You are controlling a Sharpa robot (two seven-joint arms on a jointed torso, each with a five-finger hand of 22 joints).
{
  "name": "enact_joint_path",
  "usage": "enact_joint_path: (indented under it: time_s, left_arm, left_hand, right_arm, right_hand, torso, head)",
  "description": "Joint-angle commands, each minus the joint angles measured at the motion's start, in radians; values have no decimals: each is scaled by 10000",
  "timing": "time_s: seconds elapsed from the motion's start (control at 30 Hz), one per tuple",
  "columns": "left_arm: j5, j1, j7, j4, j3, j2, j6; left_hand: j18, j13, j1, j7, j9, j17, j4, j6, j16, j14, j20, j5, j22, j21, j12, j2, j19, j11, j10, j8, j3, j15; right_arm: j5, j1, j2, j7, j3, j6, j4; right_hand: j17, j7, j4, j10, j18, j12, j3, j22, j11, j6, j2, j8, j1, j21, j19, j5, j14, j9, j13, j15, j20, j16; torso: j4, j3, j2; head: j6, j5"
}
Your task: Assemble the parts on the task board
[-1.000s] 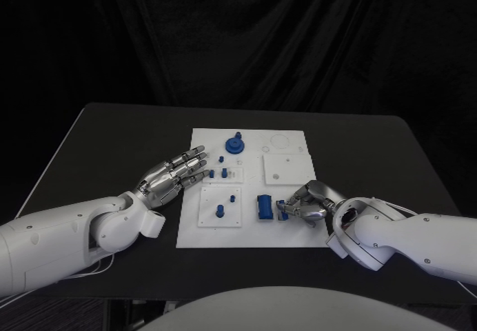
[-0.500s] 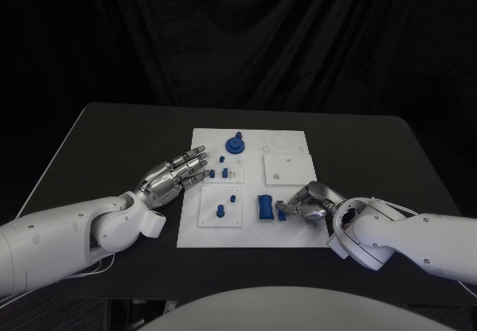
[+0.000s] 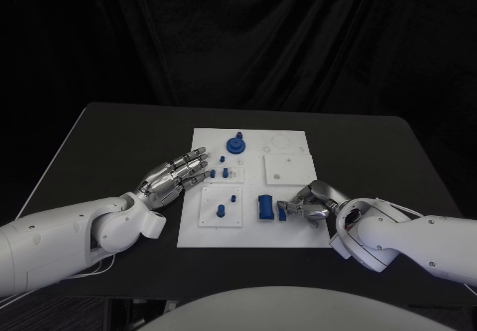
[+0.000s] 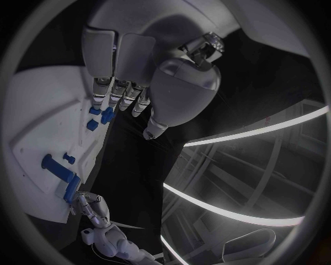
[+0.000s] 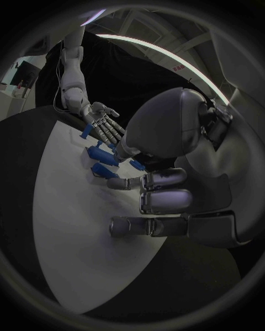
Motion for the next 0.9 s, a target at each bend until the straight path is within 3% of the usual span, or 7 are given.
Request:
enact_joint_path:
  time_s: [0.03,0.23,0.3,0.5,0.67,0.7,0.9]
  left_arm:
    - [16,-29,122,36,5,-32,129]
    - [16,-50,148,54,5,-60,117]
    - [15,-57,211,69,5,-69,109]
    - [13,-67,593,194,6,-147,-35]
    - [12,-69,1142,429,7,-361,-385]
    - [11,-69,1245,470,7,-398,-430]
    - [-255,-65,2403,1013,8,-779,-869]
  left_hand:
    - [135,13,-100,23,14,-15,3,11,-36,-2,90,43,6,43,67,-3,1,64,-18,62,34,48]
    - [138,14,-103,55,15,-15,6,14,-36,-2,93,44,9,44,80,-9,3,54,-20,64,49,48]
    - [138,14,-103,55,15,-15,6,14,-36,-2,93,44,9,44,80,-9,3,54,-20,64,49,48]
    - [136,27,-48,20,28,-6,-37,111,-18,10,111,94,12,47,149,-36,9,50,18,85,123,73]
    - [146,34,22,82,50,-4,-103,305,-14,13,88,283,2,43,236,-91,7,46,43,126,226,39]
    - [151,38,46,111,58,-3,-131,375,-13,13,63,417,-6,39,267,-114,3,43,58,141,261,10]
    - [150,90,108,185,115,25,-135,1008,49,63,-147,1036,21,56,580,-239,29,-98,330,264,371,-194]
  right_arm:
    - [-654,-21,-168,508,1,-480,266]
    - [-1077,-22,-426,571,-2,-379,566]
    - [-1145,-22,-504,547,-3,-291,607]
    - [-1218,-23,-707,329,-5,143,651]
    - [-1249,-25,-862,89,-8,558,662]
    - [-1257,-25,-877,58,-8,604,661]
    - [-1310,-28,-962,-225,-9,1046,614]
  right_hand:
    - [1875,-55,33,1061,-84,27,-242,687,-79,-188,33,504,137,278,199,3,756,408,2628,-42,-64,104]
    - [2031,-137,300,1061,-145,27,-748,767,-158,-562,117,1413,143,655,412,-341,836,1158,2628,-117,-143,157]
    - [2174,-171,383,1061,-193,27,-1102,826,-188,-664,193,1734,-168,915,548,-467,899,1400,2628,-153,-166,209]
    - [2360,-241,384,1061,-252,27,-1519,913,-251,-729,382,2169,-361,1312,750,-718,978,1697,2628,-207,-223,275]
    - [2365,-291,289,1061,-264,27,-1667,923,-301,-940,481,2474,160,1403,783,21,981,1916,2628,-256,-276,276]
    - [2501,-323,214,1061,-302,27,-1679,981,-328,-944,484,2653,414,1641,887,374,1032,2048,2628,-281,-299,324]
    - [2634,-466,142,1061,-393,27,-1792,1105,-460,-1106,532,3456,915,2217,1159,851,1079,2719,2628,-397,-409,372]
  torso:
    - [-6,1,3]
    - [-4,7,4]
    - [-9,5,0]
    - [-13,6,-1]
    - [-5,2,-3]
    - [-2,-1,1]
    - [0,-1,2]
  head:
    - [0,10]
    - [0,-12]
    - [0,0]
    - [0,30]
    - [0,10]
    - [0,0]
    - [0,-52]
